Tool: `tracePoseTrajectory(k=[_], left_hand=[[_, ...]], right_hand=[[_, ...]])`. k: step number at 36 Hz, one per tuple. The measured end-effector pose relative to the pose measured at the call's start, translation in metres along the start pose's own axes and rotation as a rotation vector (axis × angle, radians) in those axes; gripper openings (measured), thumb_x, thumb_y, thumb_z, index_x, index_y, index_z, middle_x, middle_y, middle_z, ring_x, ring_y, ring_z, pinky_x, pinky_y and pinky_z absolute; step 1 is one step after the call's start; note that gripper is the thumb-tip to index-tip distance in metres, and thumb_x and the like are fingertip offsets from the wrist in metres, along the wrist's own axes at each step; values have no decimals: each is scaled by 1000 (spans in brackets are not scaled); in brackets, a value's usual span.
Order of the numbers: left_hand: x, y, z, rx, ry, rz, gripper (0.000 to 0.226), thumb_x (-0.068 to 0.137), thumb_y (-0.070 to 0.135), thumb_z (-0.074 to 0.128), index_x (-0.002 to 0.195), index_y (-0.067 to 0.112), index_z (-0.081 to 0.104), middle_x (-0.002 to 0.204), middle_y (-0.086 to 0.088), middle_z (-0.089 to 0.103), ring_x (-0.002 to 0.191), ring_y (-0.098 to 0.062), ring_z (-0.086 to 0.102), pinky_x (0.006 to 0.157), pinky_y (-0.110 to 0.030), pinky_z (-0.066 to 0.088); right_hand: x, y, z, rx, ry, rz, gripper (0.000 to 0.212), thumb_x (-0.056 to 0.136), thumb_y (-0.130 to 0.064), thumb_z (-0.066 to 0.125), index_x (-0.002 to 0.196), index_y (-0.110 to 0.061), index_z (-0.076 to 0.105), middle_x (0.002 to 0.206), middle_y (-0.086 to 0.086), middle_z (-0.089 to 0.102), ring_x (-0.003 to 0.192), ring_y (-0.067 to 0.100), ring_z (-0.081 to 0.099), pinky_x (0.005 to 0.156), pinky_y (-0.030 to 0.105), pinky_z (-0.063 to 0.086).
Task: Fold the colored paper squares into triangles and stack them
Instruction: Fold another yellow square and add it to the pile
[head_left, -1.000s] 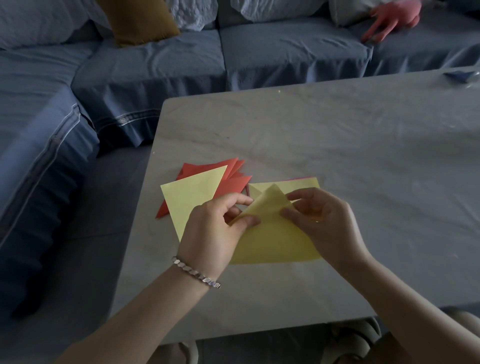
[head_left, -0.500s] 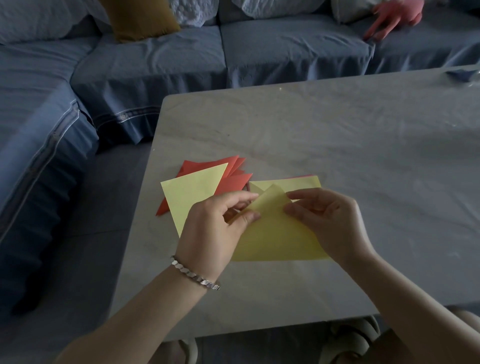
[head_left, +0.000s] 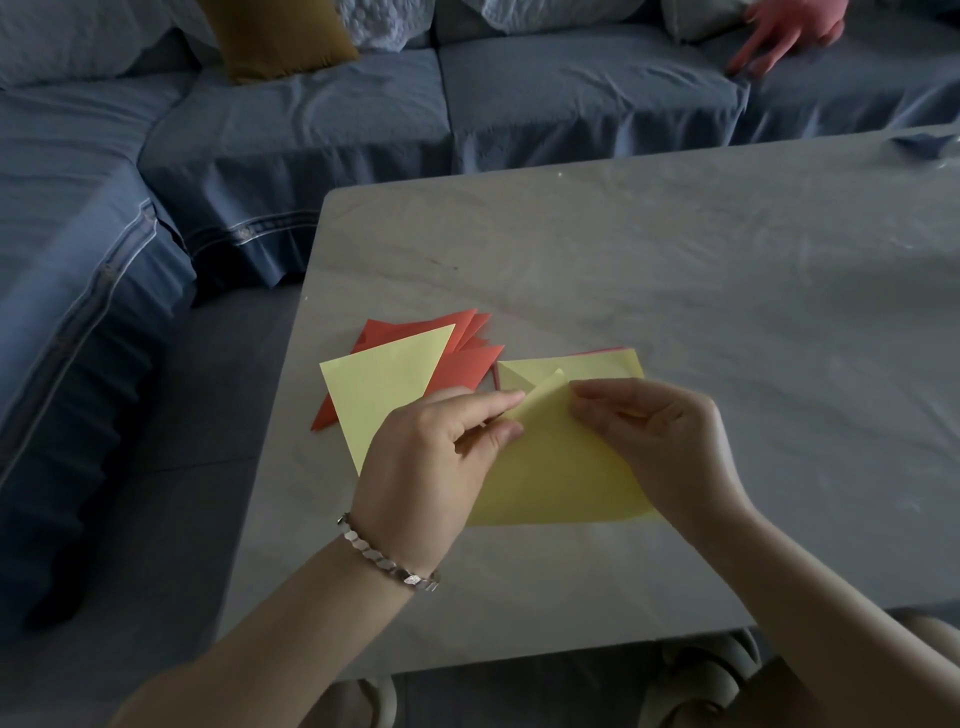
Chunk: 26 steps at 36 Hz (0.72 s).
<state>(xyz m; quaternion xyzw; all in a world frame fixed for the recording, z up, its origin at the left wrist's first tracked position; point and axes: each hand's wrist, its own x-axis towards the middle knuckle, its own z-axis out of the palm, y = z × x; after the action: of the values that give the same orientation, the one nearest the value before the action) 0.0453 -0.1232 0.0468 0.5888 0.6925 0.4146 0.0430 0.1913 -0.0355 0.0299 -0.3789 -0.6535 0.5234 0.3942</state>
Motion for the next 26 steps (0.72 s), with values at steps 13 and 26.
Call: tracePoseTrajectory(k=[13, 26], left_hand=[[-10, -16, 4, -225, -79, -361, 29, 74, 10, 73, 95, 28, 67, 75, 16, 64, 75, -2, 61, 68, -3, 43], [-20, -76, 3, -398, 37, -831, 12, 78, -1, 67, 68, 5, 67, 55, -2, 63, 45, -12, 59, 41, -18, 50]], right_hand=[[9, 5, 10, -108, -214, 5, 25, 77, -5, 70, 73, -29, 69, 59, -31, 63, 65, -14, 58, 64, 1, 40], [27, 36, 64, -701, -372, -480, 20, 80, -13, 60, 95, -11, 72, 101, 4, 70, 98, 22, 63, 91, 33, 45]])
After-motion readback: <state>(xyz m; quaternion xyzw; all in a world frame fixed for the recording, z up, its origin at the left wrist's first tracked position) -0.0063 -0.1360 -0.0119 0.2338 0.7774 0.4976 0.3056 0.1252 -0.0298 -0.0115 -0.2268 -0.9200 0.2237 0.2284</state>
